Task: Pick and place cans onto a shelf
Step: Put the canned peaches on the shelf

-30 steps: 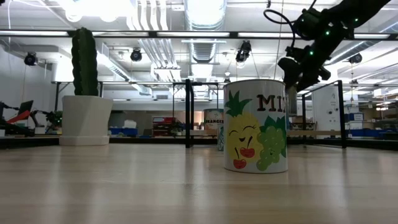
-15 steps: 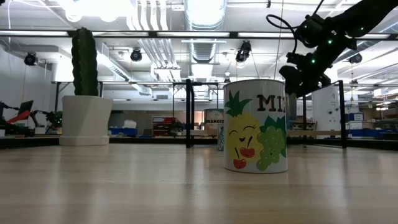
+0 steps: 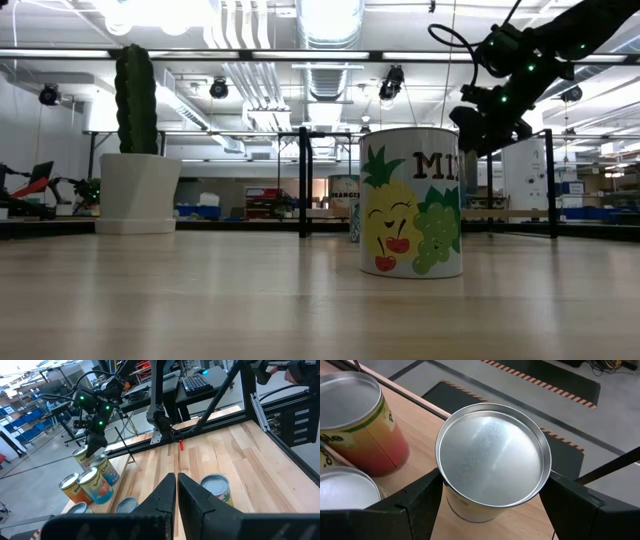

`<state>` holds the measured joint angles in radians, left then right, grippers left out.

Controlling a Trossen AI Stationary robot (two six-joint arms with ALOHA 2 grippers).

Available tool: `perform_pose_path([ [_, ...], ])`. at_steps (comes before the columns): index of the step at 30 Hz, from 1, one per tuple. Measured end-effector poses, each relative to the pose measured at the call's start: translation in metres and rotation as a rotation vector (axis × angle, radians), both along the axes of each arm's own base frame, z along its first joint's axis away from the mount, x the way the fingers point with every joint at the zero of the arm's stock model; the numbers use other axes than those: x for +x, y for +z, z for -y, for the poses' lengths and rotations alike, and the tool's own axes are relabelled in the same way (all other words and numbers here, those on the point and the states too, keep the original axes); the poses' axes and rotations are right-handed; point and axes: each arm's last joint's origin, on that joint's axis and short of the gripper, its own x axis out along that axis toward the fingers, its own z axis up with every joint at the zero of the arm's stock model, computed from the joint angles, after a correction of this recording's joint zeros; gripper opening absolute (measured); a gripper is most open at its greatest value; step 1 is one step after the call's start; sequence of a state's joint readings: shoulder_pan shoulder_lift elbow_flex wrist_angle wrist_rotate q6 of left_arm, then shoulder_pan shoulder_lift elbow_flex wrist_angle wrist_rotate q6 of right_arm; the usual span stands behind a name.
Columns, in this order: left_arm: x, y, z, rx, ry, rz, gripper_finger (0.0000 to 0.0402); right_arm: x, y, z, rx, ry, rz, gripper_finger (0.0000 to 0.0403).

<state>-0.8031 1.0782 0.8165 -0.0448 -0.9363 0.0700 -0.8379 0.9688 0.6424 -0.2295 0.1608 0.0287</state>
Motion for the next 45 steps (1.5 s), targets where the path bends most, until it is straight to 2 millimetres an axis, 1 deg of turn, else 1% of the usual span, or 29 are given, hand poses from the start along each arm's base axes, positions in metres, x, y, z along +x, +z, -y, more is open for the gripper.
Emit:
perform_pose_path([
  [12,0.000,0.000,0.000,0.003,-0.001,0.000,0.0000,-0.001,-0.005,-0.001,-0.011,0.040,-0.060,0.0290],
  [23,0.000,0.000,0.000,0.001,-0.001,0.002,0.0000,-0.001,-0.006,-0.001,-0.031,0.072,-0.094,0.0290],
  [25,0.000,0.000,0.000,0.001,-0.001,0.002,0.0000,0.000,-0.003,0.000,-0.048,0.070,-0.080,0.0290],
  [30,0.000,0.001,0.000,0.013,-0.004,0.005,0.0000,0.006,0.019,0.006,-0.117,0.099,-0.036,0.0290],
  [33,0.000,0.002,0.000,0.016,-0.005,0.009,0.0000,0.012,0.024,0.009,-0.093,0.182,0.001,0.0290],
  [35,0.001,0.002,0.000,0.020,-0.006,0.012,0.0000,0.019,0.025,0.014,-0.073,0.237,0.015,0.0290],
  [37,0.001,0.002,0.000,0.022,-0.007,0.014,0.0000,0.025,0.022,0.020,-0.066,0.253,-0.004,0.0290],
  [41,0.001,0.003,0.001,0.015,-0.007,0.022,0.0000,0.034,0.009,0.031,-0.035,0.290,-0.076,0.0290],
  [45,0.001,0.004,0.001,0.019,-0.009,0.023,0.0000,0.041,0.003,0.038,-0.027,0.309,-0.103,0.0290],
])
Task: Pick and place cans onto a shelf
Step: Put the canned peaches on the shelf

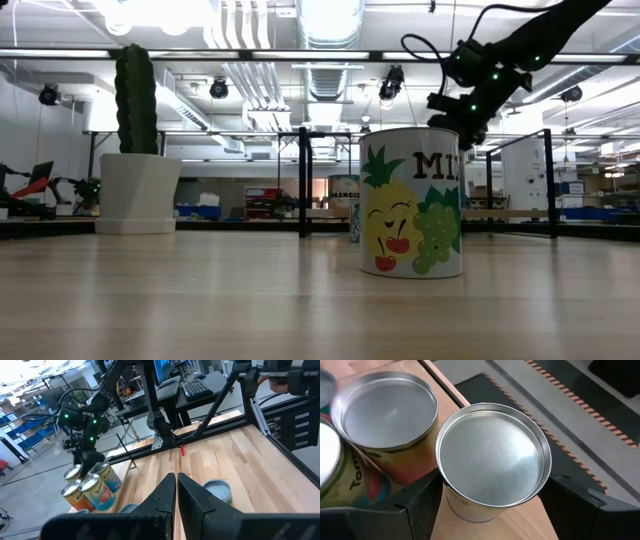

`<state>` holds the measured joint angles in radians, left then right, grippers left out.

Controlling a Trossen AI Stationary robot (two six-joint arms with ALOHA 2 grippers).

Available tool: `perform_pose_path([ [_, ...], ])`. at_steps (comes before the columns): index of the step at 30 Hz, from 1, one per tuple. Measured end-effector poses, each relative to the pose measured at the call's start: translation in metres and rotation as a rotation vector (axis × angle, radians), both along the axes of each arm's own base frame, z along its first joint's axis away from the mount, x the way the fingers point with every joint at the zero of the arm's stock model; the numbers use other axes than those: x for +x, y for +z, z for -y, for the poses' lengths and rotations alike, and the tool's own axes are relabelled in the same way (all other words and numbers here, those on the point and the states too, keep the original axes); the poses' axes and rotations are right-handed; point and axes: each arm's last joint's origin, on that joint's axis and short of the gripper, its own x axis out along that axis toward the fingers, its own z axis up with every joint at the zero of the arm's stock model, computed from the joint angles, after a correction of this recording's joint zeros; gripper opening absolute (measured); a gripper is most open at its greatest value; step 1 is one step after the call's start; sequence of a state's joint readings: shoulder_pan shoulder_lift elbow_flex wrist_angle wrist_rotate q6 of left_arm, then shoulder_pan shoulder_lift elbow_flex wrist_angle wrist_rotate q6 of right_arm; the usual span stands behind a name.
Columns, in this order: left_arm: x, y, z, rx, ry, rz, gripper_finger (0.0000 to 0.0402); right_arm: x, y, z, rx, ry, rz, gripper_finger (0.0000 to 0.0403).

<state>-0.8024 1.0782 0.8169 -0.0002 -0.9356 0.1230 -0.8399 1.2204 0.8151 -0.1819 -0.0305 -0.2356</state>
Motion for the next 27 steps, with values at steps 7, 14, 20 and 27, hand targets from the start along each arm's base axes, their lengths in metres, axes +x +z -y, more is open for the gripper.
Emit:
perform_pose_path([
  [7,0.0000,0.0001,0.0000,-0.001,-0.001,0.000,0.0000,-0.0004,-0.0015,0.0003,0.004,0.007,-0.021,0.0290],
  [14,0.0000,0.0001,0.0001,-0.002,-0.001,0.001,0.0000,-0.0047,-0.0065,-0.0011,0.046,0.004,-0.069,0.0290],
  [20,0.0001,0.0003,0.0001,-0.003,-0.002,0.002,0.0000,-0.0052,-0.0065,-0.0010,0.048,0.000,-0.068,0.0298],
  [27,0.0001,0.0004,0.0001,-0.004,-0.002,0.003,0.0000,-0.0043,-0.0082,0.0000,0.063,-0.015,-0.056,0.0307],
])
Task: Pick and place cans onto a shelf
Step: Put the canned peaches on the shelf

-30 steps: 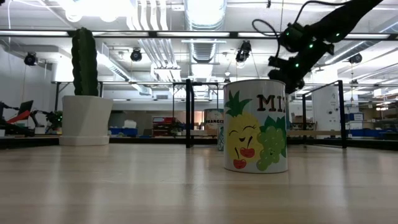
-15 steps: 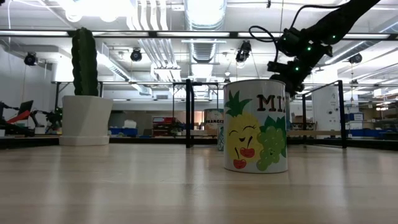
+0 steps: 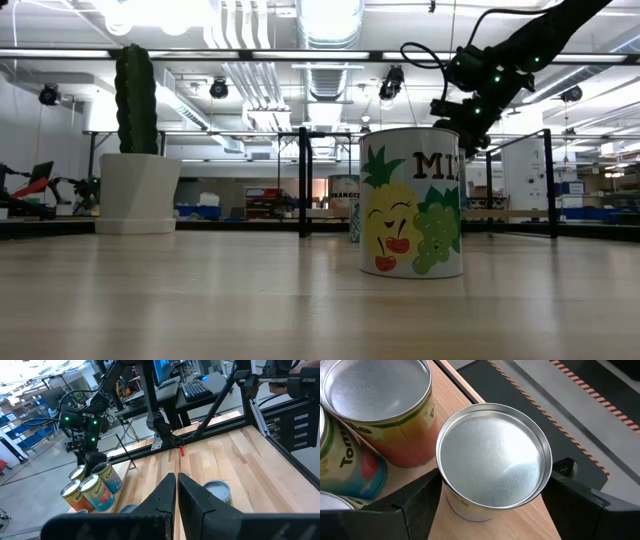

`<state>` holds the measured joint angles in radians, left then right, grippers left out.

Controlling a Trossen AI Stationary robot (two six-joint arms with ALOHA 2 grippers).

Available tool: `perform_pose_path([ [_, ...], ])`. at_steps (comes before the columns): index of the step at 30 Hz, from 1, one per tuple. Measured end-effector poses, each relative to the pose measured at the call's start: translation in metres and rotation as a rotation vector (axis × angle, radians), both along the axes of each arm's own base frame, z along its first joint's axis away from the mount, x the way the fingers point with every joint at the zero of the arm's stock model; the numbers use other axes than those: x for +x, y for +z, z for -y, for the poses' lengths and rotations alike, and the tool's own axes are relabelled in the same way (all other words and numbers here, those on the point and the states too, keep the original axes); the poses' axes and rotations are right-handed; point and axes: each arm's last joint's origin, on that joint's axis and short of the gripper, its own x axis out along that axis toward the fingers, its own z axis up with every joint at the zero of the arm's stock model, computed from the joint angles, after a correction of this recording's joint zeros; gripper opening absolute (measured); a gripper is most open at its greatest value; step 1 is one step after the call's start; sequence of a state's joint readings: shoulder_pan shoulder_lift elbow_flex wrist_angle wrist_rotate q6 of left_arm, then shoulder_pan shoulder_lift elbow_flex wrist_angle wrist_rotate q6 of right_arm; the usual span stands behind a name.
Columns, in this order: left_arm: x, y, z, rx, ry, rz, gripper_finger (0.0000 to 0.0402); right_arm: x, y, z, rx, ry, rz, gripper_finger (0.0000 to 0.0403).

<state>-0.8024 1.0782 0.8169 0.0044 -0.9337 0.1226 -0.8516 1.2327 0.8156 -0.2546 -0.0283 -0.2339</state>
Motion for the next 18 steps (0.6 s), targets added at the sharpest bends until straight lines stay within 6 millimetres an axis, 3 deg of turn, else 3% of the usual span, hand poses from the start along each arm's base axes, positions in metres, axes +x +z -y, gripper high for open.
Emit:
perform_pose_path([
  [18,0.0000,0.0002,0.0000,-0.002,0.000,0.002,0.0000,0.0001,0.0048,0.0005,-0.002,0.002,-0.018,0.0332],
])
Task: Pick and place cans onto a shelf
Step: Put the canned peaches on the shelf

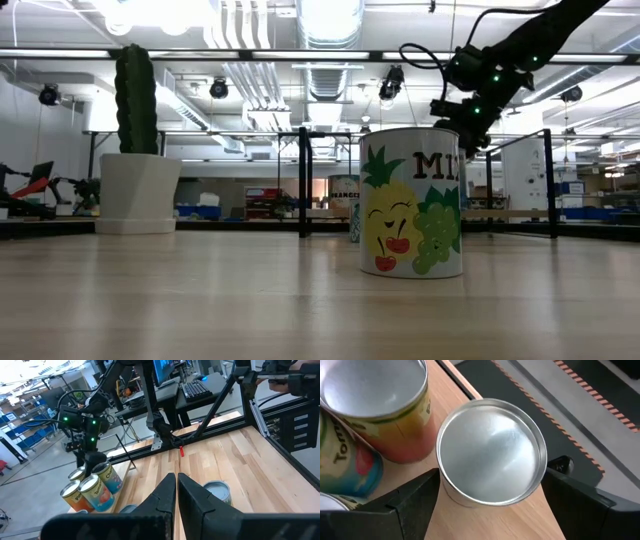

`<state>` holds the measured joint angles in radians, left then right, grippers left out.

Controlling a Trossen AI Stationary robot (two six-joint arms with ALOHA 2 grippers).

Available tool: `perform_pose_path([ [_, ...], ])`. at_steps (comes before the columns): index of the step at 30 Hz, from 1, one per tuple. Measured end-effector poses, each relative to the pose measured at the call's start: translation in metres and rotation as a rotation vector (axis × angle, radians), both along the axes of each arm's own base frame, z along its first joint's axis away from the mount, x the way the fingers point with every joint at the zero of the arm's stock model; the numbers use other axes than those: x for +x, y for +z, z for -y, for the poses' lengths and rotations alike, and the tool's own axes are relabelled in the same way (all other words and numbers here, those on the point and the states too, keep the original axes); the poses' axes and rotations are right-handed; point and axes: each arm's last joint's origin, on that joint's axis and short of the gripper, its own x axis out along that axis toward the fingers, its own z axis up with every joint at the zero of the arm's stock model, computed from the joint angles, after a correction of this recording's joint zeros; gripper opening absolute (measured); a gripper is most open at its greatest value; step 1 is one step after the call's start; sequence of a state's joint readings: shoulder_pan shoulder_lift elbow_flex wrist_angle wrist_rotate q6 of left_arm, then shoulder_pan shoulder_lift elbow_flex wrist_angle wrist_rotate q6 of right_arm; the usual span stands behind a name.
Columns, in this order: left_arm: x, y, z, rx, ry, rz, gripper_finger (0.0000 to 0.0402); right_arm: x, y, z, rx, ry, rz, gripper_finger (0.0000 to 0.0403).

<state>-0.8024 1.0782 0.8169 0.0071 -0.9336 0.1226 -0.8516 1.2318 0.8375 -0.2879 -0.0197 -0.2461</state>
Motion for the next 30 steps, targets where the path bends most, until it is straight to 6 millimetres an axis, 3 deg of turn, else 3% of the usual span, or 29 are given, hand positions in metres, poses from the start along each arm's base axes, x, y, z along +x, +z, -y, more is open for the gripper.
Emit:
perform_pose_path([
  [19,0.000,0.000,0.000,0.000,0.000,0.000,0.0000,0.001,0.082,-0.001,0.085,-0.003,-0.020,0.0327],
  [27,0.000,0.000,0.000,0.008,-0.001,-0.002,0.0000,0.002,0.084,-0.004,0.152,-0.011,0.022,0.0322],
  [30,0.000,0.000,0.000,0.010,-0.001,-0.002,0.0000,0.003,0.081,-0.003,0.165,-0.016,0.010,0.0290],
])
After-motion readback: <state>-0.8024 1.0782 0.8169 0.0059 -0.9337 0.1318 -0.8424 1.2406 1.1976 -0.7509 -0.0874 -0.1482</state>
